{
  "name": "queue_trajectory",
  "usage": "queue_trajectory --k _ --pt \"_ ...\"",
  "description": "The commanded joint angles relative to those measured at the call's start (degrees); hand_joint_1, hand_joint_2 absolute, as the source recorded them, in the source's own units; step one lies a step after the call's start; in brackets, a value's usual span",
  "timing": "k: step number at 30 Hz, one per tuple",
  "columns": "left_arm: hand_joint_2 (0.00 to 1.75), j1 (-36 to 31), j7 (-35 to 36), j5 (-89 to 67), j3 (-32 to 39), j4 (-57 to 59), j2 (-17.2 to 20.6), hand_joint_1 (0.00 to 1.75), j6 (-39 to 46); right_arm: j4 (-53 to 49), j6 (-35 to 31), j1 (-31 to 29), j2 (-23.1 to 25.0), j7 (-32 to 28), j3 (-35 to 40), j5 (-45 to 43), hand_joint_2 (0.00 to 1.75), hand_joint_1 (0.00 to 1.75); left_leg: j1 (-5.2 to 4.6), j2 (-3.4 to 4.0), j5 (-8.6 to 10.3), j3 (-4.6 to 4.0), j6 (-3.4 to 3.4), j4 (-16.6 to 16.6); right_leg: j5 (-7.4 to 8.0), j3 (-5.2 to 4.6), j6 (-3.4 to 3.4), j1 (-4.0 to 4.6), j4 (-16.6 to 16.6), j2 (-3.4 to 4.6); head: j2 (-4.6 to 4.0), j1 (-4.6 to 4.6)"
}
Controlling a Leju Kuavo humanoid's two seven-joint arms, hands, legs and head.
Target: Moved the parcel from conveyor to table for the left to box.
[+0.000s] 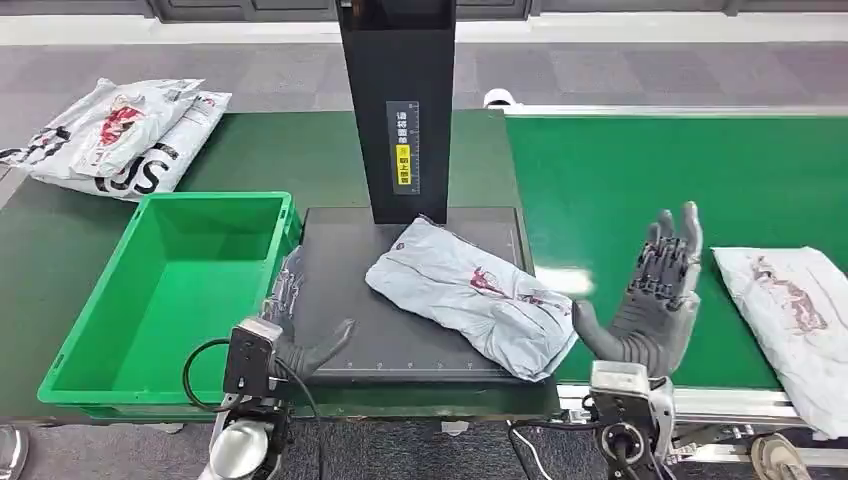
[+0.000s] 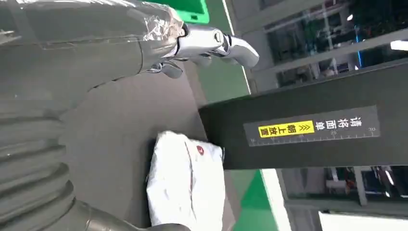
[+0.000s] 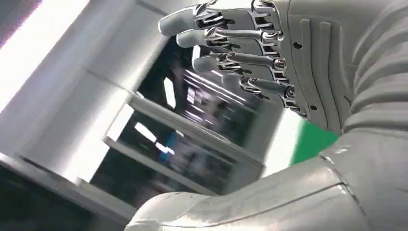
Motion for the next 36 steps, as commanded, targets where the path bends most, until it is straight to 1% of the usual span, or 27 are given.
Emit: queue_trajectory --k 1,3,5,6,8,12,16,17,21,22,23,25,28,29,33,36 --pt "1.75 -11.53 4.26 -22.59 -6.64 15.89 0.23 0.0 5.31 -8.49 0.04 -0.17 6.31 -0.7 -8.04 -1.0 1.75 0.0 -0.04 -0.25 0.06 0.01 0.01 -0.06 -0.05 0.07 -0.03 -0.03 -0.01 -0.3 -0.02 0.0" --pt "1.75 -12.65 4.34 -22.89 -6.46 17.36 -0.36 0.0 5.27 -7.9 0.04 -0.53 6.55 -0.89 -8.12 -0.91 1.75 0.0 -0.01 -0.33 0.12 0.02 0.02 -0.08 -0.01 0.13 -0.02 0.01 -0.08 -0.4 0.0 0.0" --pt "1.75 -12.65 4.34 -22.89 -6.46 17.36 -0.36 0.0 5.27 -7.9 0.04 -0.53 6.55 -0.89 -8.12 -0.91 1.75 0.0 -0.02 -0.12 0.05 0.0 0.02 -0.03 0.0 0.05 0.0 -0.01 -0.03 -0.16 0.0 0.0" --pt "1.75 -12.6 4.05 -23.57 -6.87 17.43 -0.08 0.0 5.38 -7.68 0.04 -0.42 6.71 -1.36 -8.27 -1.14 1.75 0.0 -0.01 -0.12 0.08 0.06 0.04 -0.09 0.03 0.13 -0.01 0.0 -0.09 -0.19 0.0 0.0" --pt "1.75 -17.13 4.15 -27.57 -10.31 22.72 0.06 0.0 3.61 -6.78 0.04 -1.15 6.19 -1.09 -7.34 -1.99 1.75 0.0 -0.03 -0.03 0.05 0.06 0.01 -0.05 0.02 0.08 -0.02 -0.02 -0.03 -0.08 0.0 0.0" --pt "1.75 -24.92 2.51 -29.22 -14.3 32.64 -3.16 0.0 2.34 -5.02 0.04 -2.67 6.15 -0.7 -6.31 -1.95 1.75 0.0 0.0 -0.27 0.14 0.01 0.03 -0.03 0.04 0.12 -0.01 0.01 -0.05 -0.37 0.0 0.0" --pt "1.75 -29.61 1.68 -29.33 -17.28 38.69 -6.06 0.0 0.6 -3.64 0.04 -3.9 6.53 -0.39 -5.75 -2.25 1.75 0.0 0.0 -0.13 0.15 0.01 0.02 0.0 0.11 0.09 0.02 0.01 -0.04 -0.22 -0.02 0.0" --pt "1.75 -29.89 1.75 -29.27 -17.36 38.91 -6.31 0.0 0.57 -3.56 0.04 -3.95 6.64 -0.4 -5.74 -2.15 1.75 0.0 0.0 -0.18 0.18 0.02 0.03 -0.03 0.13 0.13 0.02 0.01 -0.08 -0.29 0.0 0.0" --pt "1.75 -29.95 1.6 -29.07 -17.53 39.44 -6.35 0.0 0.98 -3.71 0.04 -3.8 6.61 -0.38 -5.73 -2.11 1.75 0.0 0.01 0.0 0.13 0.12 0.01 -0.08 0.16 0.18 0.01 0.02 -0.14 -0.12 0.0 0.0" --pt "1.75 -30.81 1.27 -28.72 -18.04 40.58 -6.87 0.0 0.19 -3.31 0.04 -4.19 6.55 -0.04 -5.39 -2.34 1.75 0.0 0.03 0.02 0.18 0.23 0.03 -0.23 0.22 0.3 0.0 0.05 -0.31 -0.14 -0.02 0.0" --pt "1.75 -31.24 1.08 -28.41 -18.16 41.26 -7.28 0.0 -0.11 -3.14 0.04 -4.37 6.57 -0.02 -5.24 -2.38 1.75 0.0 0.02 0.09 0.12 0.15 0.01 -0.1 0.17 0.18 0.0 0.03 -0.15 -0.03 0.0 0.0" --pt "1.75 -32.83 1.09 -27.97 -18.75 43.91 -8.78 0.0 -0.93 -2.46 0.04 -5.13 6.7 0.13 -4.88 -2.42 1.75 0.0 0.02 -0.09 0.13 0.01 0.0 0.01 0.13 0.08 0.01 0.03 -0.04 -0.16 0.0 0.0" --pt "1.75 -36.79 1.42 -28.19 -20.78 51.29 -12.39 0.0 -1.64 -1.51 0.04 -6.31 7.6 0.33 -4.44 -1.6 1.75 0.0 0.02 -0.16 0.17 0.03 0.03 -0.05 0.15 0.14 0.02 0.04 -0.12 -0.24 0.0 0.0" --pt "1.75 -37.49 1.47 -27.87 -20.86 52.67 -13.04 0.0 -2.38 -1.46 0.04 -6.48 7.81 0.46 -4.37 -1.45 1.75 0.0 0.01 -0.07 0.14 0.02 0.04 -0.04 0.17 0.11 0.03 0.03 -0.11 -0.12 -0.02 0.0" --pt "1.75 -40.34 2.18 -28.47 -22.31 57.82 -15.12 0.0 -3.48 -1.92 0.04 -6.67 8.51 0.91 -4.57 -1.11 1.75 0.0 0.01 -0.07 0.12 -0.04 0.02 0.04 0.14 0.03 0.04 0.02 -0.02 -0.12 0.0 0.0" --pt "1.75 -41.8 3.47 -28.23 -25.44 58.28 -15.41 0.0 -5.24 -2.56 0.04 -6.26 8.58 1.1 -4.77 -1.33 1.75 0.0 0.02 -0.03 0.12 0.02 0.03 -0.02 0.16 0.13 0.03 0.02 -0.1 -0.1 0.0 0.0"
